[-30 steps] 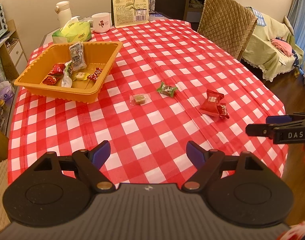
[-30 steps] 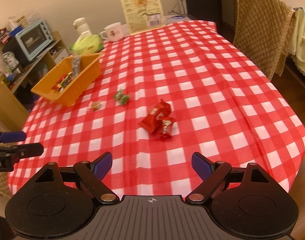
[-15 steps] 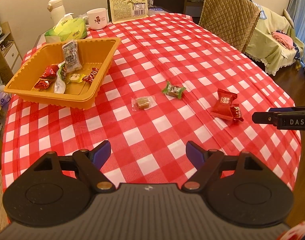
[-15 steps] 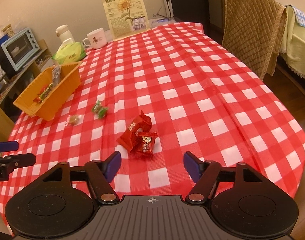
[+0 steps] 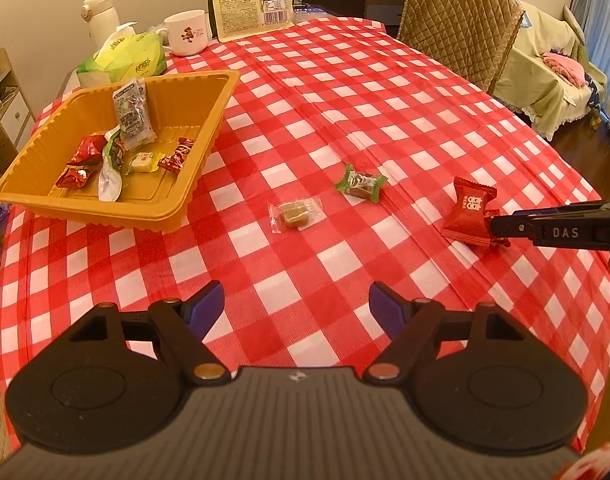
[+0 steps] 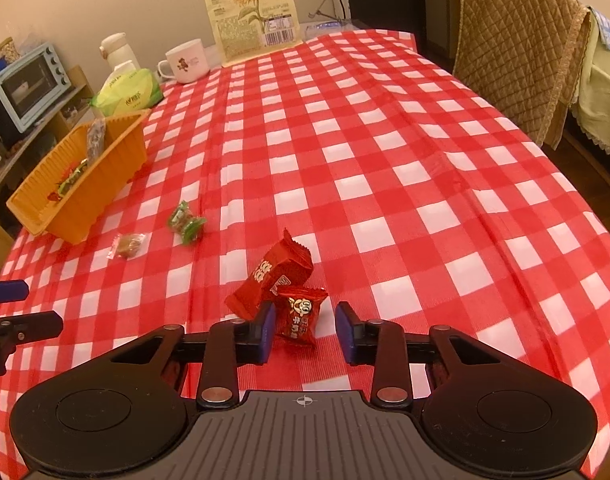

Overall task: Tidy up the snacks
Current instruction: 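Grasp the small red candy with right tool while left grasps the clear-wrapped candy, then carry both held candies toward the orange tray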

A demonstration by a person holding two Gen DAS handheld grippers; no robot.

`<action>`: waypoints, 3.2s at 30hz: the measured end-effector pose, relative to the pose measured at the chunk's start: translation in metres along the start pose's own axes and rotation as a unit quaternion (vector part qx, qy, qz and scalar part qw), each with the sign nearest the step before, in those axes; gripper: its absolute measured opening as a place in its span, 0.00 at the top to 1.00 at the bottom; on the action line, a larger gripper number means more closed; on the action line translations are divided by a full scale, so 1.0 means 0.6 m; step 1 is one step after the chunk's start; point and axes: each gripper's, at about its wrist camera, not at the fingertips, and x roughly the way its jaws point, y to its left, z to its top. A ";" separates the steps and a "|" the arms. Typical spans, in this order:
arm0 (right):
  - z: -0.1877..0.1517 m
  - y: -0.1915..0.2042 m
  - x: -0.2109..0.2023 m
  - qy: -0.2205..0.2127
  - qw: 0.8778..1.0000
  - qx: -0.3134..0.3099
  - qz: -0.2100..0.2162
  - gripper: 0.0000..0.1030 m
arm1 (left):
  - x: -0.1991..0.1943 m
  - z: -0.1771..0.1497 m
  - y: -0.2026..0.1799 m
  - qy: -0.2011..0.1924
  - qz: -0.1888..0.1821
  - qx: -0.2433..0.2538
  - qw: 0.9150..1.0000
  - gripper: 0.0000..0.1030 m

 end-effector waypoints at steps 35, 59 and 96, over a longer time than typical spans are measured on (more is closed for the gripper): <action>0.015 -0.035 0.011 0.006 0.999 0.032 -0.033 0.82 | 0.139 0.072 -0.005 0.010 0.000 0.031 0.999 0.38; 0.012 -0.040 -0.006 -0.003 0.999 0.033 -0.025 0.82 | 0.133 0.076 -0.009 0.014 -0.016 0.010 1.000 0.71; -0.009 0.131 -0.103 -0.013 0.993 -0.069 0.090 0.82 | -0.092 -0.024 0.065 -0.045 -0.003 -0.045 0.998 0.71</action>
